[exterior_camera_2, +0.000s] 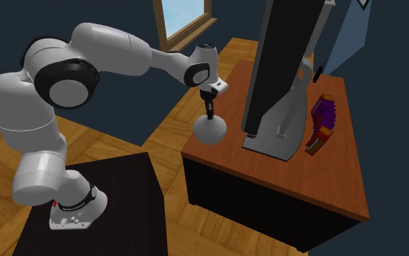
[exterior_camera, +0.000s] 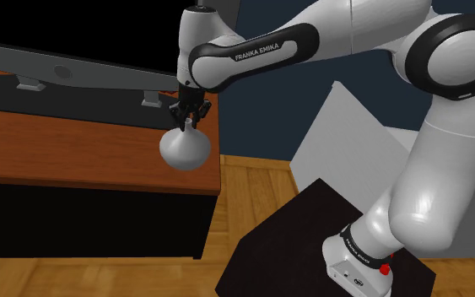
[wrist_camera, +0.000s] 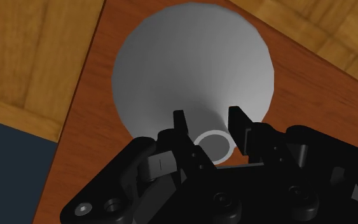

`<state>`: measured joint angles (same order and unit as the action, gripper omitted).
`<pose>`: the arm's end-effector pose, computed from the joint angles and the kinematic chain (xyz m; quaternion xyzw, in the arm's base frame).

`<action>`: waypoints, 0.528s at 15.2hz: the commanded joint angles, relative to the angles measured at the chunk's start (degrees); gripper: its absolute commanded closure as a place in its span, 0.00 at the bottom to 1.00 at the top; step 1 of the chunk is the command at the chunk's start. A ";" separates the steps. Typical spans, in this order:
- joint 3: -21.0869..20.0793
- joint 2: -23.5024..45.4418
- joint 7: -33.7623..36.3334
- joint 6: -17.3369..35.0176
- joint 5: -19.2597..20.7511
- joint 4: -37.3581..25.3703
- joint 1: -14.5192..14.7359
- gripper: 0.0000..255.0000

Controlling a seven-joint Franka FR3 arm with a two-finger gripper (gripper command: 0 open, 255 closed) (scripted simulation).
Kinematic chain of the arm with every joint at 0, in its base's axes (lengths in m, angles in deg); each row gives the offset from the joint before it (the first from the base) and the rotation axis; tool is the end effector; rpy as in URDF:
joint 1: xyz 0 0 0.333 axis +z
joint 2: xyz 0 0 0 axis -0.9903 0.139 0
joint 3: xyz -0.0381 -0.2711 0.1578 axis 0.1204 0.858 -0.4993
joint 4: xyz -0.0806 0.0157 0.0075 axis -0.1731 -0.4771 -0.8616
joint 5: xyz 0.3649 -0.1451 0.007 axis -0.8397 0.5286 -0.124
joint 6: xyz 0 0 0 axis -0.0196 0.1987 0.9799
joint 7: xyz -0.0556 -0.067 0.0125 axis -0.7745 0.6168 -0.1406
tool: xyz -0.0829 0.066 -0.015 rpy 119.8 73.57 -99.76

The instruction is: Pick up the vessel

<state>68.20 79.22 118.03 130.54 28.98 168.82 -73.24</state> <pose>0.5904 0.2494 0.3706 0.9982 -0.0526 0.0274 0.0033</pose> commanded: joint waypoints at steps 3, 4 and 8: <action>-0.23 -1.27 -0.39 -2.79 -0.55 -1.64 -0.08 1.00; -0.27 -1.55 -0.48 -3.46 -0.68 -2.04 -0.10 1.00; -0.43 -2.57 -0.84 -6.17 -1.13 -3.79 -0.17 1.00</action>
<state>67.78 76.77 117.33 125.22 27.94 165.81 -73.38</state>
